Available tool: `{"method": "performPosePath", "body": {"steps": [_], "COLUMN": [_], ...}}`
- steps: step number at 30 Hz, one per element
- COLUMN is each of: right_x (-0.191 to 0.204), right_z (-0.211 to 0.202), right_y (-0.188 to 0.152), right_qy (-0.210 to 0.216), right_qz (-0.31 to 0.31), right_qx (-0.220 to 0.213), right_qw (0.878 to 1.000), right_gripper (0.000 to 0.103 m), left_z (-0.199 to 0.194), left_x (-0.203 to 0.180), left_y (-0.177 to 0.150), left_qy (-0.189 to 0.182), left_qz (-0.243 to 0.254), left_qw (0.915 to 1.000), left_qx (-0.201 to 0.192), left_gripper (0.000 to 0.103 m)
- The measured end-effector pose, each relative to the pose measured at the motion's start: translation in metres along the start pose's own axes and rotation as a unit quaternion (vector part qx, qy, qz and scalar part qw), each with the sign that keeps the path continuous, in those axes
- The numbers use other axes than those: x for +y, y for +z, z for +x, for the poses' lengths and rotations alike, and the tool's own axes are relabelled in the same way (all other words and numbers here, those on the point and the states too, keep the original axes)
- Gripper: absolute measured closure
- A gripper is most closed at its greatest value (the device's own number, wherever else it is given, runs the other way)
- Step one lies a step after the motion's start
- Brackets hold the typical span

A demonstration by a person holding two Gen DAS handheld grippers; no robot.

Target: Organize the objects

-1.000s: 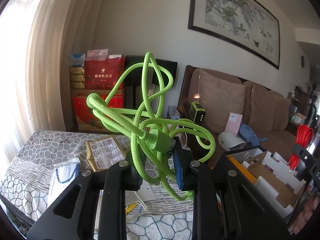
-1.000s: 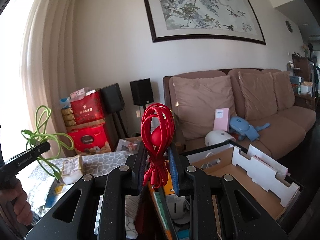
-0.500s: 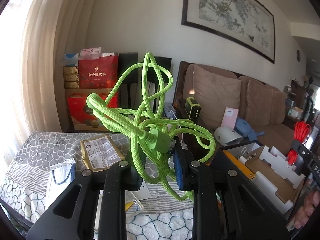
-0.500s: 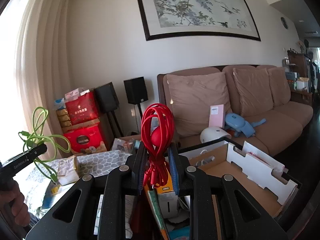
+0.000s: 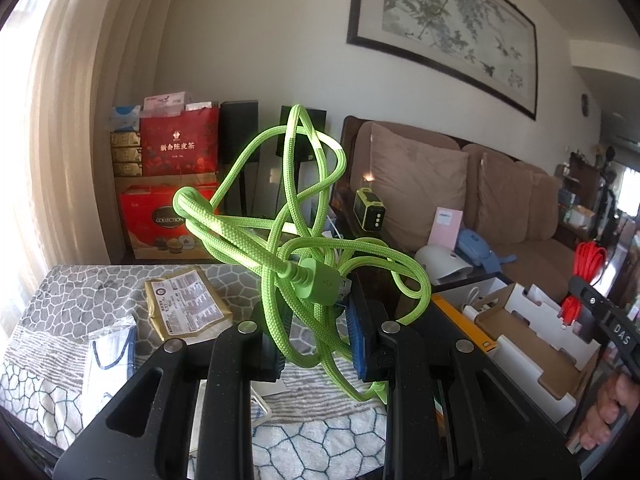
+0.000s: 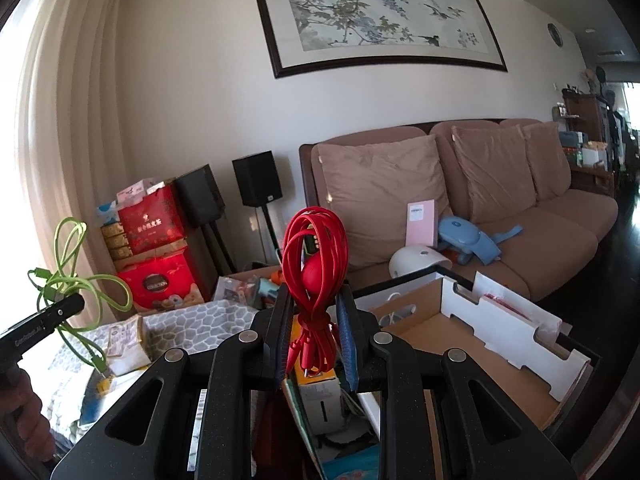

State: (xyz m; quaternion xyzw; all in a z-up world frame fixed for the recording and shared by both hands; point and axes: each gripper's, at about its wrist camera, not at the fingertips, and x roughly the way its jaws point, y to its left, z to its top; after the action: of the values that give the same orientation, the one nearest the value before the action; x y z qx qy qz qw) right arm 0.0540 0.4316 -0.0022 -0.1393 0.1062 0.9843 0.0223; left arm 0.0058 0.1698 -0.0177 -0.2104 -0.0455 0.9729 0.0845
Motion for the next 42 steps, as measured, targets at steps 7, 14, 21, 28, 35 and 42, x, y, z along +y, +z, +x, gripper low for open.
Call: {"method": "performPosePath", "body": {"steps": [7,14,21,28,35,42], "right_x": [-0.002,-0.007,-0.019,-0.031,-0.045,-0.049], "right_z": [0.0,-0.002,-0.003,-0.005,-0.008,-0.011], "right_y": [-0.001,0.001,0.003,0.005,0.006,0.007], "right_qy": [-0.014,-0.029,-0.041,-0.049,-0.06,-0.061], "right_qz": [-0.004,-0.008,0.003,0.012,0.022,0.025], "right_qx": [-0.002,-0.004,-0.006,-0.006,-0.005,-0.006], "right_qw": [1.0,1.0,0.999,0.999,0.998,0.998], "right_gripper": [0.082,0.082,0.082,0.082,0.082,0.082], "left_z": [0.007,0.009,0.006,0.008,0.008,0.009], "left_x": [-0.007,-0.018,-0.018,-0.021,-0.025,-0.031], "left_y": [-0.005,-0.011,-0.01,-0.009,-0.01,-0.011], "left_qy": [-0.004,-0.017,-0.013,-0.015,-0.017,-0.025], "left_qz": [0.001,0.007,0.012,0.018,0.022,0.03], "left_qw": [0.9998,0.9993,0.9994,0.999,0.9988,0.9984], "left_qx": [0.02,0.033,0.029,0.037,0.039,0.041], "left_gripper": [0.08,0.08,0.08,0.08,0.08,0.08]}}
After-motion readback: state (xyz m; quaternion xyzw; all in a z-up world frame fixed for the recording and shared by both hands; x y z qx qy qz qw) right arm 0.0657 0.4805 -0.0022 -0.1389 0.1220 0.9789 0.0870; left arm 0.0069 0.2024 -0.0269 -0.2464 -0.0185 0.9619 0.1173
